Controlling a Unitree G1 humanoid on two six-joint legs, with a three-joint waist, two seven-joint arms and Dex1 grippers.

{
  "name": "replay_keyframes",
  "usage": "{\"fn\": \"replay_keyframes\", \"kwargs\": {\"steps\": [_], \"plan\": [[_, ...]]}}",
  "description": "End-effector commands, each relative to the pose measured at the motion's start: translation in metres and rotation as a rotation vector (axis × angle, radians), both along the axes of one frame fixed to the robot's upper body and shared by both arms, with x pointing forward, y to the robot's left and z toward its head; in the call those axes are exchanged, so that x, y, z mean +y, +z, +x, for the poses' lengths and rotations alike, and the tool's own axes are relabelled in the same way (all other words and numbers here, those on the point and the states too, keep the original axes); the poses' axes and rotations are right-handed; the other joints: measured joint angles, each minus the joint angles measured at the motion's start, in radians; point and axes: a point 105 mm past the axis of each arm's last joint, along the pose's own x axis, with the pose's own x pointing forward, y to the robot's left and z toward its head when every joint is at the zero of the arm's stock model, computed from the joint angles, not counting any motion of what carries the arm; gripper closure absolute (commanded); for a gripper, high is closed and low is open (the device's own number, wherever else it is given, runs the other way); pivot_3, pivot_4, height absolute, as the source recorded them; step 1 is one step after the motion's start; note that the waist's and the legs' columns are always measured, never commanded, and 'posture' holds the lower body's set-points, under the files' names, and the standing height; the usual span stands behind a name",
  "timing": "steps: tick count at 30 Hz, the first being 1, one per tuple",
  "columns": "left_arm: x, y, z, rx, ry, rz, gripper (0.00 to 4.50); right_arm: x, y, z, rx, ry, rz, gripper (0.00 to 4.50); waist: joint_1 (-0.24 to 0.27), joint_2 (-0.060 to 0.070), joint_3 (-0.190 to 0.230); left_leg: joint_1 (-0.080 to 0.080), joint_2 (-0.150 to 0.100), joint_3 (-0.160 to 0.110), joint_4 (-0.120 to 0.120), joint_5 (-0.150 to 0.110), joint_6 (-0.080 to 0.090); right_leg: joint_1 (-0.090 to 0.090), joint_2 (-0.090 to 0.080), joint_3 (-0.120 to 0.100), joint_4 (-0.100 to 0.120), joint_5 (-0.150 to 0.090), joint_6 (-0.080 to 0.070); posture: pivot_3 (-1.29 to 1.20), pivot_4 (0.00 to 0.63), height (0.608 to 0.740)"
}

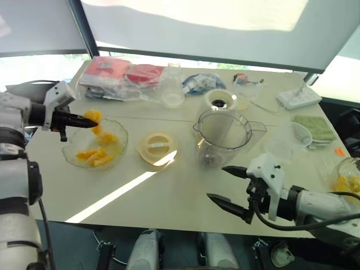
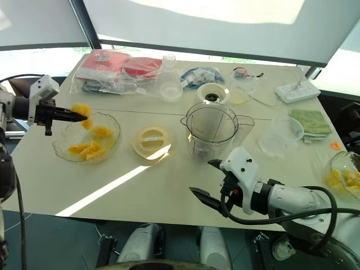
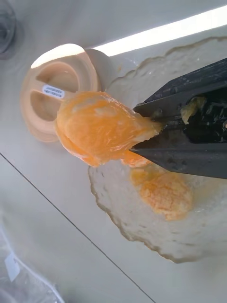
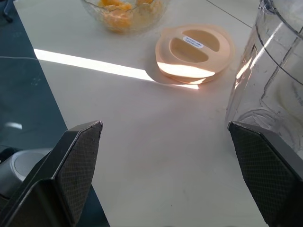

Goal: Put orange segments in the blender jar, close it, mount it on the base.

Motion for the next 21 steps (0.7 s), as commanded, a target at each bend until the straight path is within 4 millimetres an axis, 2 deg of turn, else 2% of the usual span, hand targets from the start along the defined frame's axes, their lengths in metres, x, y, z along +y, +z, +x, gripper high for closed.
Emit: {"fn": "replay_keyframes", "kwargs": {"steps": [1,6,13,16,19,21], "plan": [[0.006,0.013,-0.004,-0.038,0.027,-0.059,4.47,0.003,0.003,0.002,-0.029,0.015,0.016,0.00,0.001,0.000,0.000,0.000,0.000,0.000,0.000,0.000,0.000,0.000,0.000,0.000,0.000,0.000,0.000,0.00,0.150,0.740],[-0.004,0.032,-0.001,-0.104,-0.007,-0.086,4.47,-0.003,0.000,0.004,-0.019,0.000,0.007,0.00,0.007,-0.001,0.000,-0.003,0.000,-0.003,0.004,0.000,0.000,0.000,0.000,-0.001,0.000,0.000,0.000,0.00,0.150,0.740],[-0.046,0.090,0.013,-0.307,-0.173,-0.038,4.47,-0.029,-0.004,0.008,-0.021,-0.099,-0.032,0.00,0.008,-0.001,0.000,-0.004,-0.002,-0.002,0.005,0.000,0.000,0.000,-0.001,-0.001,0.000,0.000,0.000,0.00,0.150,0.740],[-0.071,0.119,0.018,-0.384,-0.250,-0.072,4.47,-0.039,-0.004,0.009,-0.028,-0.146,-0.034,0.00,0.007,-0.001,0.000,-0.004,-0.002,-0.002,0.005,0.000,0.000,0.000,-0.001,-0.001,0.000,0.000,0.000,0.00,0.150,0.740],[-0.125,0.153,0.020,-0.449,-0.404,-0.199,4.47,-0.052,-0.009,0.008,-0.025,-0.208,-0.042,0.00,0.009,-0.002,0.000,-0.004,-0.002,-0.002,0.005,0.000,0.000,0.001,0.000,-0.001,0.000,0.000,0.001,0.00,0.150,0.740],[-0.159,0.166,0.017,-0.441,-0.500,-0.312,4.47,-0.061,-0.012,0.008,-0.026,-0.248,-0.045,0.00,0.012,-0.002,0.000,-0.005,-0.003,-0.002,0.006,0.000,0.000,0.001,0.000,-0.001,0.000,0.000,0.002,0.00,0.150,0.740]]}}
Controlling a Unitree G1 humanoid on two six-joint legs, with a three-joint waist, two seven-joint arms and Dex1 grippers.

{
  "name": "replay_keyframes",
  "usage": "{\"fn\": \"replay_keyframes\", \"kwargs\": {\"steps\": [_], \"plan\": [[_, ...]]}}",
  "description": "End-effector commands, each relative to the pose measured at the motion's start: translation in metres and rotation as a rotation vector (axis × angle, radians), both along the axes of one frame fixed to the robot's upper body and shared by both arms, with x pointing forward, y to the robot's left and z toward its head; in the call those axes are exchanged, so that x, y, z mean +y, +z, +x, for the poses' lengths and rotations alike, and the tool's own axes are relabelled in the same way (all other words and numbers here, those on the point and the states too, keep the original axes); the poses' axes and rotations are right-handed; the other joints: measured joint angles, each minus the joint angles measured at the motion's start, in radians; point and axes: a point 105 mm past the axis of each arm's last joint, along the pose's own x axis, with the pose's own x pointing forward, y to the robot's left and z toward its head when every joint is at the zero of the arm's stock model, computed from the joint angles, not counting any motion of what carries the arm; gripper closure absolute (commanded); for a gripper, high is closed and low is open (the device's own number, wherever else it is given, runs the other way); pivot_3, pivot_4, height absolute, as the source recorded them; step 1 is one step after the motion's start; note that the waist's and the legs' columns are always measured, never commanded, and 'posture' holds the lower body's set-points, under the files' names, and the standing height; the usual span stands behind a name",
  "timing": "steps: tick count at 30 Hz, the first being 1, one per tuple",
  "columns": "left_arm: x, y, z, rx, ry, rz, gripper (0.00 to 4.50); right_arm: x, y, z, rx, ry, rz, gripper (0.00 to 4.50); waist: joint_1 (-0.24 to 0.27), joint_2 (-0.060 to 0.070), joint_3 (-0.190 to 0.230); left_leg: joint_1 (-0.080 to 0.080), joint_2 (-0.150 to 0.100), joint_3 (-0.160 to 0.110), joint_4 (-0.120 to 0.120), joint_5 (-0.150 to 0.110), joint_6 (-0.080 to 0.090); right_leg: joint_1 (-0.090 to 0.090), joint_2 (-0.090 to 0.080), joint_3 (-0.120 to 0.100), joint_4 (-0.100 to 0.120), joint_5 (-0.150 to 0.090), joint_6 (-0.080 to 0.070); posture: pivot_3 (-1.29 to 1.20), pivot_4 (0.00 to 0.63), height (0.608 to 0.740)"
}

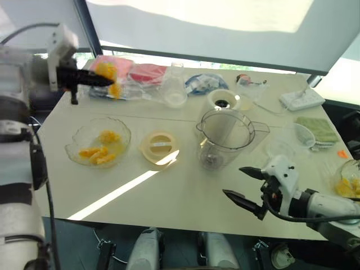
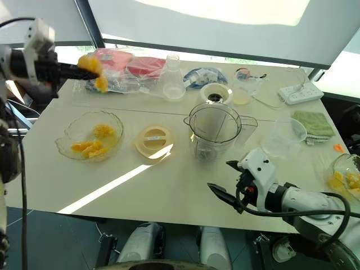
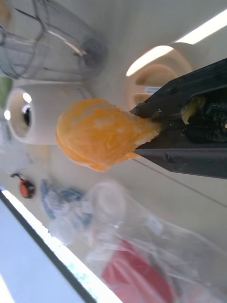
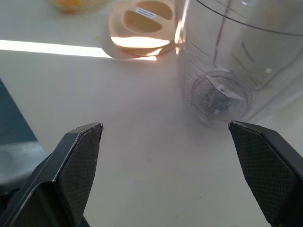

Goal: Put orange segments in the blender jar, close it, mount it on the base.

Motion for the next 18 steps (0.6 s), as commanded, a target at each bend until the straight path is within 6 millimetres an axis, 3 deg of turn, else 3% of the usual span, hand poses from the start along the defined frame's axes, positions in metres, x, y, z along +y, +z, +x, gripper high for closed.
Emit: {"fn": "replay_keyframes", "kwargs": {"steps": [1,6,12,18], "plan": [[-0.049,0.034,-0.009,-0.031,-0.184,-0.127,4.47,-0.014,0.004,0.002,-0.051,-0.059,-0.010,0.00,-0.002,0.000,0.000,0.000,0.000,0.000,0.000,0.000,0.000,0.000,0.000,0.000,0.000,0.000,0.001,0.00,0.150,0.740],[-0.108,0.023,-0.012,0.014,-0.365,-0.158,4.47,-0.029,0.002,-0.002,-0.067,-0.140,-0.019,0.00,-0.012,0.001,0.000,0.002,-0.002,0.001,0.000,-0.001,0.002,0.000,0.000,0.002,0.000,0.001,0.003,0.00,0.150,0.740],[-0.167,-0.019,-0.021,0.064,-0.523,-0.095,4.47,-0.031,0.012,-0.008,-0.125,-0.202,-0.007,0.00,-0.009,0.002,0.000,0.002,-0.001,-0.001,0.000,-0.001,0.002,-0.001,0.003,0.002,0.002,0.001,0.002,0.00,0.150,0.740],[-0.196,-0.052,-0.030,0.049,-0.609,-0.019,4.47,-0.027,0.014,-0.010,-0.144,-0.221,0.000,0.00,-0.008,0.002,0.000,0.001,-0.001,-0.001,0.000,-0.001,0.002,-0.001,0.002,0.003,0.000,-0.001,0.000,0.00,0.150,0.740]]}}
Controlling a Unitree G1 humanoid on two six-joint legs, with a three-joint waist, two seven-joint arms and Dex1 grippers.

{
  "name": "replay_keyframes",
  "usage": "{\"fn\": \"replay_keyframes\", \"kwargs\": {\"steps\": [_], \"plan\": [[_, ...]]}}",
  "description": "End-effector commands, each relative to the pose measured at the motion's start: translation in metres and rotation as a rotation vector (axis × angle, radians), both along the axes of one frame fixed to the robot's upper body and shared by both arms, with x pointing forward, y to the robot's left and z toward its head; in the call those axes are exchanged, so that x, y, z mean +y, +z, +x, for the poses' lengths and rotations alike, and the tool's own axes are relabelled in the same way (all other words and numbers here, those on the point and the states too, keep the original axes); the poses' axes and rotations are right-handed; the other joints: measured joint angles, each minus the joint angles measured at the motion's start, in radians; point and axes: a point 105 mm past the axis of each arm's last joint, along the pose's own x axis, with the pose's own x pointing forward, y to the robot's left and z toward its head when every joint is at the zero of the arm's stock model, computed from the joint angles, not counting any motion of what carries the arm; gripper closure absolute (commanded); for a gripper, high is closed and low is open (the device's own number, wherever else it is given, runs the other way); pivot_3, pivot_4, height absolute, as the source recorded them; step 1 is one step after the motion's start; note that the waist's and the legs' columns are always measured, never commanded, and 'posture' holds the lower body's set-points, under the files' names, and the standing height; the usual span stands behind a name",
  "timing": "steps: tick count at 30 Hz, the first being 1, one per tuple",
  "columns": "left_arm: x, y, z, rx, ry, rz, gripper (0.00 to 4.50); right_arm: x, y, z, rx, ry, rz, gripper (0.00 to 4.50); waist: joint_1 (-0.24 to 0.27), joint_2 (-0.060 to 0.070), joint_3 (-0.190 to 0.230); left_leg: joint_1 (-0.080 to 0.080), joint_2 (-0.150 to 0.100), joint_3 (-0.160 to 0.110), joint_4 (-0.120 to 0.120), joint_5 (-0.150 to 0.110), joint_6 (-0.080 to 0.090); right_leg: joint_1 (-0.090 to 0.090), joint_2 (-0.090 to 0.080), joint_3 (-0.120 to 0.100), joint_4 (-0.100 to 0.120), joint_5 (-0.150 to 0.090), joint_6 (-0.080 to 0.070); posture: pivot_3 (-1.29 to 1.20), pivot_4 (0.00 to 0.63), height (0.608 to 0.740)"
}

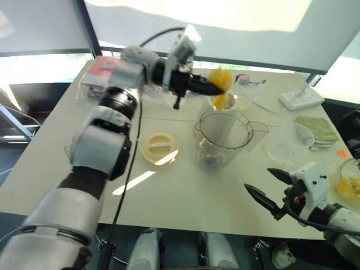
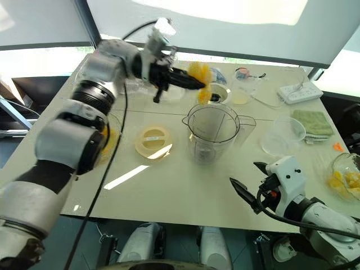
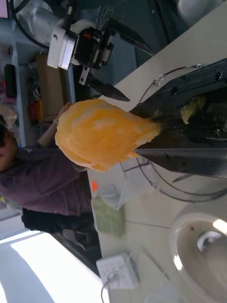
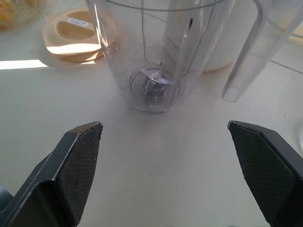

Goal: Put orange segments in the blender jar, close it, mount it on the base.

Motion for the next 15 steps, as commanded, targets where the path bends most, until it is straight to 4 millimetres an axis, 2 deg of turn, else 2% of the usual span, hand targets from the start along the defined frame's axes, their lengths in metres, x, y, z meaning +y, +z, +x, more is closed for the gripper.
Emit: {"fn": "replay_keyframes", "kwargs": {"steps": [1,5,7,9,11,15], "plan": [[-0.010,-0.003,-0.008,-0.074,-0.053,0.023,4.47,0.002,0.008,-0.001,-0.041,-0.008,-0.009,0.00,0.000,0.000,0.000,0.000,0.000,0.000,0.000,0.000,0.000,0.000,0.000,0.000,0.000,0.000,0.000,0.00,0.150,0.740],[-0.020,-0.043,-0.010,-0.141,-0.070,0.125,4.47,0.004,0.006,-0.001,-0.043,-0.025,0.001,0.00,0.004,0.001,0.000,0.000,0.000,0.000,0.000,0.000,0.000,0.000,0.000,0.000,0.000,0.000,0.000,0.00,0.150,0.740],[-0.020,-0.050,-0.010,-0.149,-0.066,0.142,3.94,0.005,0.006,0.000,-0.046,-0.026,0.003,0.00,0.003,0.000,0.000,0.000,0.000,0.000,0.000,0.000,0.000,0.000,-0.001,0.000,0.000,0.000,-0.001,0.00,0.150,0.740],[-0.021,-0.056,-0.007,-0.150,-0.042,0.148,3.11,0.005,0.005,0.001,-0.049,-0.029,0.004,0.00,0.003,0.001,0.000,0.000,0.001,0.000,0.000,0.000,0.000,0.000,-0.001,0.000,0.000,0.000,-0.001,0.00,0.150,0.740],[-0.023,-0.056,-0.004,-0.154,-0.012,0.132,2.04,0.004,0.006,0.003,-0.055,-0.032,0.003,0.00,0.003,0.001,-0.001,0.000,0.001,0.000,0.000,0.000,0.000,0.000,-0.001,0.000,0.000,0.000,-0.001,0.00,0.150,0.740],[-0.027,-0.045,0.000,-0.163,0.036,0.065,0.01,0.004,0.006,0.006,-0.062,-0.031,-0.001,0.00,0.003,0.001,-0.001,0.000,0.001,-0.001,0.000,0.000,0.000,0.001,-0.001,0.000,-0.001,0.000,-0.001,0.00,0.150,0.740]]}}
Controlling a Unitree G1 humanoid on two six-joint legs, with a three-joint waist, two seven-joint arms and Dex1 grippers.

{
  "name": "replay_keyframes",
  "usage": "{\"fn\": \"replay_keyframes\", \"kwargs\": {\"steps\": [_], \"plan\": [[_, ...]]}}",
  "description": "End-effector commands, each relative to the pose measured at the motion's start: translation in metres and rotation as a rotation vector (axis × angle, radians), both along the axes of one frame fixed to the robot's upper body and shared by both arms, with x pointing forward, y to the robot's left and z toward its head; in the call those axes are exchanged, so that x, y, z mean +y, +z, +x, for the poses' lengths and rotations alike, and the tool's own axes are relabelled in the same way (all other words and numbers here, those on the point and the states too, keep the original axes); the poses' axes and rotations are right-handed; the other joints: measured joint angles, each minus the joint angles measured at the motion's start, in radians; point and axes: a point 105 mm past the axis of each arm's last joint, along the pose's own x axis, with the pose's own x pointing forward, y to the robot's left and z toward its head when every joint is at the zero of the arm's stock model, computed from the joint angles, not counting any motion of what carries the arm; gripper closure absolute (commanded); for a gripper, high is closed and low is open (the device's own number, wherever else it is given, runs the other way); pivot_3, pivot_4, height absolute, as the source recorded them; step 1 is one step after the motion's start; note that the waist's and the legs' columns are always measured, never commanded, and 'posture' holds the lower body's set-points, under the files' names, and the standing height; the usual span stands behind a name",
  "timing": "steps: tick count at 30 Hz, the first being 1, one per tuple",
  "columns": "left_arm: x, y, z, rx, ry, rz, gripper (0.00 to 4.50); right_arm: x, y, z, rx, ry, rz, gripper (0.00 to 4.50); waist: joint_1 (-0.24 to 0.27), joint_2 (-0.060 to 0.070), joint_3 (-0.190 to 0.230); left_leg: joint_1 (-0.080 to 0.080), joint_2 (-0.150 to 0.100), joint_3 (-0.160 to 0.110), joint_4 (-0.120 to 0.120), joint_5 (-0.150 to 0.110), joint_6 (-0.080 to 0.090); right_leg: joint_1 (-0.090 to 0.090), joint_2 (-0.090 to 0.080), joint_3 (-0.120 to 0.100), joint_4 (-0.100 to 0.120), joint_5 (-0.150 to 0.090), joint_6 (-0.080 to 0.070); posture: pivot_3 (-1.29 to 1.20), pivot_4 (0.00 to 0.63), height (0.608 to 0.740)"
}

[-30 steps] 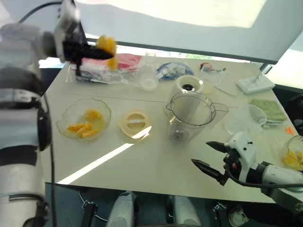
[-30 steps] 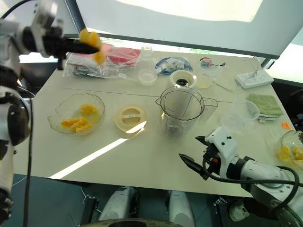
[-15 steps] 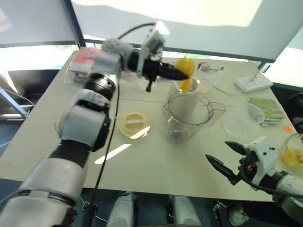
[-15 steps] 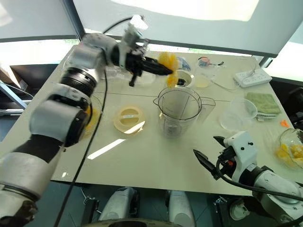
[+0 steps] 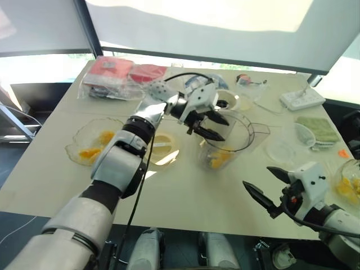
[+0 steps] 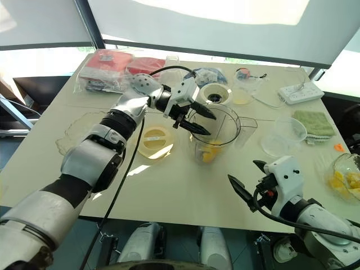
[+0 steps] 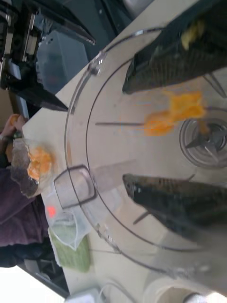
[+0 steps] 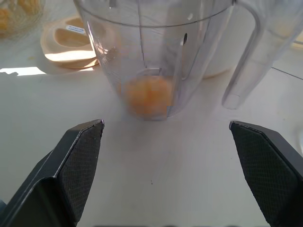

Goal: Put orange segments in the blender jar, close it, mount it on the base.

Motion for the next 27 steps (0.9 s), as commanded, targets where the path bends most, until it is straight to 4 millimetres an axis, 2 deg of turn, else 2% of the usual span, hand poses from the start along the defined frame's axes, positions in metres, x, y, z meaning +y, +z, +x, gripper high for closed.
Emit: {"fn": "replay_keyframes", "kwargs": {"steps": [1,5,12,15,18,22,27], "plan": [[-0.006,0.019,0.003,-0.037,0.026,-0.072,0.01,0.001,0.007,0.002,-0.040,0.006,-0.010,0.00,-0.001,0.000,0.000,0.000,0.000,0.000,0.000,0.000,0.000,0.000,0.000,0.000,0.000,0.000,0.000,0.00,0.150,0.740],[-0.008,0.041,0.009,-0.026,0.078,-0.174,0.01,0.000,0.008,0.008,-0.056,0.005,-0.020,0.00,-0.002,0.000,0.000,0.000,0.000,0.000,0.000,0.000,0.000,0.000,0.000,0.000,0.000,0.000,0.000,0.00,0.150,0.740],[-0.002,0.097,0.016,0.018,0.148,-0.378,0.01,-0.002,0.006,0.015,-0.061,0.007,-0.020,0.00,-0.002,0.000,0.000,0.000,0.000,0.000,0.000,0.000,0.000,0.000,0.000,0.000,0.000,0.000,0.000,0.00,0.150,0.740],[0.010,0.122,0.017,0.033,0.165,-0.447,0.01,-0.004,0.003,0.016,-0.057,-0.003,-0.021,0.00,-0.003,0.000,0.000,0.000,0.000,0.000,0.000,0.000,0.000,0.000,0.000,0.000,0.000,0.000,0.001,0.00,0.150,0.740],[0.049,0.145,0.020,0.038,0.246,-0.503,0.01,-0.023,-0.002,0.016,-0.077,-0.102,-0.050,0.00,-0.007,0.001,0.001,0.000,0.000,0.000,0.000,0.000,0.000,0.000,0.001,0.000,0.000,0.000,0.001,0.00,0.150,0.740],[0.094,0.137,0.018,0.011,0.390,-0.488,0.01,-0.042,-0.009,0.017,-0.101,-0.204,-0.063,0.00,-0.012,0.006,-0.002,0.002,0.002,0.000,-0.002,0.000,0.000,0.000,0.001,0.000,0.001,0.001,0.002,0.00,0.150,0.740],[0.135,0.113,-0.005,0.045,0.567,-0.490,0.01,-0.067,-0.006,0.020,-0.159,-0.310,-0.064,0.00,-0.004,0.007,-0.001,0.004,0.002,0.000,-0.001,0.000,-0.001,0.000,0.000,0.001,0.007,0.001,0.002,0.00,0.150,0.740]]}}
